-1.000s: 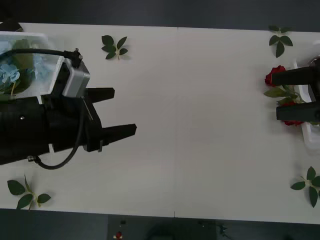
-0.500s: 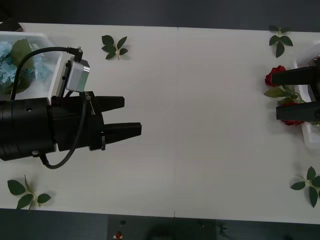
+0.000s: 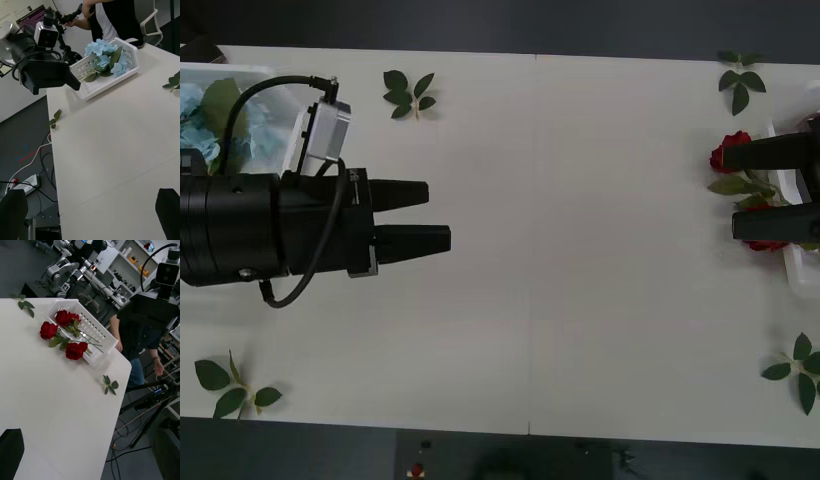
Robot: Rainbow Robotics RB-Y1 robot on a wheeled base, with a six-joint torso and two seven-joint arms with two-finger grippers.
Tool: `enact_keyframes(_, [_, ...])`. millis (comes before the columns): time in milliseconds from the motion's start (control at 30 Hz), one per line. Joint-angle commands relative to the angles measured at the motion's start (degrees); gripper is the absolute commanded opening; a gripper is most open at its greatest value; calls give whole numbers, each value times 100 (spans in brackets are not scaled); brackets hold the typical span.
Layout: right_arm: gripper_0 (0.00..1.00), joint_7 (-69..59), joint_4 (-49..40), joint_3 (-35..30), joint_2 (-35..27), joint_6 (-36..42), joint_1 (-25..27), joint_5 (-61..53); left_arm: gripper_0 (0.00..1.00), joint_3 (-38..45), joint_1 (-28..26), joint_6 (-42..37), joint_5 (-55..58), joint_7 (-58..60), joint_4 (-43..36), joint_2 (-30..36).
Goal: Put the red flowers into the right box and the blue flowers into the left box
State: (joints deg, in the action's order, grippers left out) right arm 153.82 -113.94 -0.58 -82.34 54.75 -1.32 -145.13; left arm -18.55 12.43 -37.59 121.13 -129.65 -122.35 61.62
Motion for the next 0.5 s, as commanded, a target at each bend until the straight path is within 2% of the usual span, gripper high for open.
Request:
enact_keyframes(33, [100,34,-23,-47,96,-17,-53,-77,100,-34,295,-99,34,-1019,-210,43])
enact_keyframes(267, [100,34,-23,-47,96,-17,-53,-77,100,-43,330,-152,-257,-2232,-227,43])
enact_keyframes(500, [100,34,-23,-47,96,-17,-53,-77,100,-43,321,-143,-257,-2535,-227,96])
